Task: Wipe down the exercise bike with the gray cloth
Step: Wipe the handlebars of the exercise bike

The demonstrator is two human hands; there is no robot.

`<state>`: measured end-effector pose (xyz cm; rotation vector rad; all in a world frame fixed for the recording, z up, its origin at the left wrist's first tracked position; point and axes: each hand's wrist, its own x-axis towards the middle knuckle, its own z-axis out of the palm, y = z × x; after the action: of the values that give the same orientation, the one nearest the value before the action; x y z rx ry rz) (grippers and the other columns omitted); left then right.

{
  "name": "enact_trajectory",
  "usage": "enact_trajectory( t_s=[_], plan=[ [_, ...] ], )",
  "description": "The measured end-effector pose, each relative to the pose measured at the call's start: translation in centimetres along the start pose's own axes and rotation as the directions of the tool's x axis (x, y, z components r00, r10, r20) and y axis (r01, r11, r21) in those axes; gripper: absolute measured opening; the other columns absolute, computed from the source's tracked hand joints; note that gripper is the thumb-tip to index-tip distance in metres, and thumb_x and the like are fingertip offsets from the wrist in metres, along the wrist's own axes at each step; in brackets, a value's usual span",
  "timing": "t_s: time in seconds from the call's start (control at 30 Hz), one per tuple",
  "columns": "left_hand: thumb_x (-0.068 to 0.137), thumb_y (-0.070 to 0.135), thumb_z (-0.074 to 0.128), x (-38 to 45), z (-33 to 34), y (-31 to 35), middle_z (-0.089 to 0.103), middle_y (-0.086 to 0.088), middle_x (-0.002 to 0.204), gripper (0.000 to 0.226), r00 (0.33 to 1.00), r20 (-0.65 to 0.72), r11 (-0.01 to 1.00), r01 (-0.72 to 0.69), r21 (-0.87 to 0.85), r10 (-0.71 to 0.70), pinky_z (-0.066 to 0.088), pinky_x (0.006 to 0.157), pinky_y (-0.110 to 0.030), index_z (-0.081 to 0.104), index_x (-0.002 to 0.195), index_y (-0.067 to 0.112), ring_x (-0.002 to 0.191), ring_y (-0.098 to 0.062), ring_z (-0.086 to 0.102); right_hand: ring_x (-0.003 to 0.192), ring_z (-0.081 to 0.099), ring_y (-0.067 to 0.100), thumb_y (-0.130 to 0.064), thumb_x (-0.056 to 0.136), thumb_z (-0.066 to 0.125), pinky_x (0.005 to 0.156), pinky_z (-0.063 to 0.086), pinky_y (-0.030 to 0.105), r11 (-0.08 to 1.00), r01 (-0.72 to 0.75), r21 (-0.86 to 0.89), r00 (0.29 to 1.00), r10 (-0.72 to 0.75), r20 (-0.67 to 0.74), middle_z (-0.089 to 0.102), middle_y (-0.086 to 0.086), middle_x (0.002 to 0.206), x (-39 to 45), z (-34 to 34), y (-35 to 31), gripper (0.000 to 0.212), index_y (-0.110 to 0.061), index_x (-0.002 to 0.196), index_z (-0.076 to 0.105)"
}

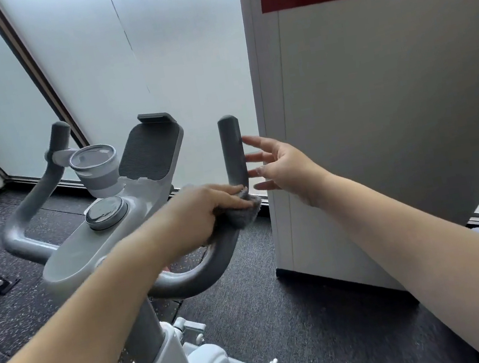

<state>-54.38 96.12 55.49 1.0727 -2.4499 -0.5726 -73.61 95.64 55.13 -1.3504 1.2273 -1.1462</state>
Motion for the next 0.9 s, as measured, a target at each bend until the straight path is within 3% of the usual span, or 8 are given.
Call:
enact_trajectory(
  t_s=[0.07, 0.17, 0.3, 0.37, 0.5, 0.63, 0.77, 0.9],
  plan=[
    [0.08, -0.019, 0.04, 0.9, -1.3, 0.8, 0.057, 0.004, 0.131, 0.061, 0.992, -0.124, 0.996, 0.027, -0.08, -0.037, 0.043, 0.085, -0.014, 0.068, 0.112, 0.024, 0.11, -0.018, 0.06, 0.083, 0.067, 0.009, 0.01, 0.088, 0.038, 0.08, 0.056, 0.03, 1.0, 0.001, 0.017, 1.0, -0.001, -0.004, 0.063, -0.007, 0.107, 0.4, -0.1, 0.0, 0.06, -0.028, 0.134, 0.046],
    [0.086, -0.01, 0.041, 3.6, -1.2, 1.1, 0.051, 0.001, 0.138, 0.054, 0.934, -0.355, 0.999, -0.03, 0.028, 0.038, 0.041, 0.102, -0.032, 0.061, 0.122, 0.024, 0.119, -0.023, 0.056, 0.083, 0.067, 0.011, -0.007, 0.094, 0.049, 0.081, 0.056, 0.034, 0.999, -0.008, 0.047, 0.999, 0.009, -0.031, 0.064, 0.0, 0.103, 0.9, 0.0, -0.1, 0.039, -0.025, 0.128, 0.047],
    [0.085, 0.0, 0.048, 3.6, 1.8, -0.2, 0.043, -0.008, 0.145, 0.045, 0.951, -0.302, 0.997, -0.051, 0.061, 0.067, 0.031, 0.113, -0.041, 0.061, 0.122, 0.023, 0.131, -0.021, 0.044, 0.079, 0.066, 0.016, -0.01, 0.094, 0.05, 0.071, 0.059, 0.031, 0.991, -0.01, 0.137, 0.998, 0.019, -0.059, 0.066, 0.004, 0.097, 2.7, 0.5, -1.1, 0.038, -0.023, 0.13, 0.047],
    [0.083, 0.003, 0.048, 1.1, 2.4, -0.7, 0.046, -0.003, 0.142, 0.042, 0.968, -0.243, 0.997, -0.044, 0.059, 0.057, 0.03, 0.113, -0.03, 0.065, 0.117, 0.021, 0.128, -0.015, 0.047, 0.082, 0.065, 0.017, -0.017, 0.096, 0.05, 0.065, 0.058, 0.03, 0.993, 0.0, 0.115, 0.998, 0.007, -0.062, 0.064, 0.004, 0.099, 3.7, 0.9, -1.7, 0.036, -0.02, 0.131, 0.047],
    [0.077, -0.017, 0.047, -2.8, 1.2, -0.2, 0.051, 0.01, 0.133, 0.057, 0.994, -0.11, 0.999, -0.006, 0.043, 0.01, 0.022, 0.102, 0.0, 0.069, 0.11, 0.024, 0.117, 0.0, 0.047, 0.098, 0.065, 0.027, -0.017, 0.091, 0.059, 0.077, 0.058, 0.041, 0.999, 0.014, 0.035, 0.998, -0.012, -0.058, 0.062, 0.008, 0.104, 5.0, 1.6, -1.7, 0.048, -0.015, 0.136, 0.043],
    [0.076, -0.021, 0.047, -5.4, -0.6, 0.1, 0.058, 0.018, 0.122, 0.06, 0.994, 0.001, 0.99, 0.105, -0.097, -0.105, 0.032, 0.099, -0.004, 0.074, 0.099, 0.027, 0.113, 0.011, 0.051, 0.101, 0.066, 0.032, -0.018, 0.091, 0.06, 0.082, 0.057, 0.049, 0.996, 0.021, 0.082, 0.999, -0.018, -0.036, 0.063, 0.016, 0.113, 5.2, 1.6, -1.1, 0.052, -0.019, 0.138, 0.038],
    [0.082, -0.02, 0.036, -3.4, -0.1, 0.6, 0.056, 0.011, 0.129, 0.057, 0.95, -0.257, 0.975, 0.132, -0.176, -0.175, 0.033, 0.103, -0.008, 0.071, 0.108, 0.017, 0.118, 0.004, 0.051, 0.086, 0.067, 0.023, -0.016, 0.092, 0.058, 0.073, 0.059, 0.039, 0.993, 0.003, 0.118, 0.999, -0.008, 0.04, 0.065, 0.012, 0.103, 4.5, 1.8, -0.5, 0.061, -0.03, 0.143, 0.027],
    [0.083, -0.013, 0.055, -1.8, 2.2, 1.5, 0.052, 0.01, 0.125, 0.038, 0.981, -0.191, 0.998, 0.003, -0.066, -0.016, 0.027, 0.101, -0.002, 0.068, 0.11, 0.01, 0.116, 0.004, 0.048, 0.079, 0.065, 0.021, -0.007, 0.089, 0.061, 0.065, 0.057, 0.029, 0.997, -0.006, 0.075, 0.999, 0.002, 0.05, 0.062, 0.012, 0.093, 3.0, 2.3, 1.0, 0.061, -0.022, 0.141, 0.031]
  ],
)
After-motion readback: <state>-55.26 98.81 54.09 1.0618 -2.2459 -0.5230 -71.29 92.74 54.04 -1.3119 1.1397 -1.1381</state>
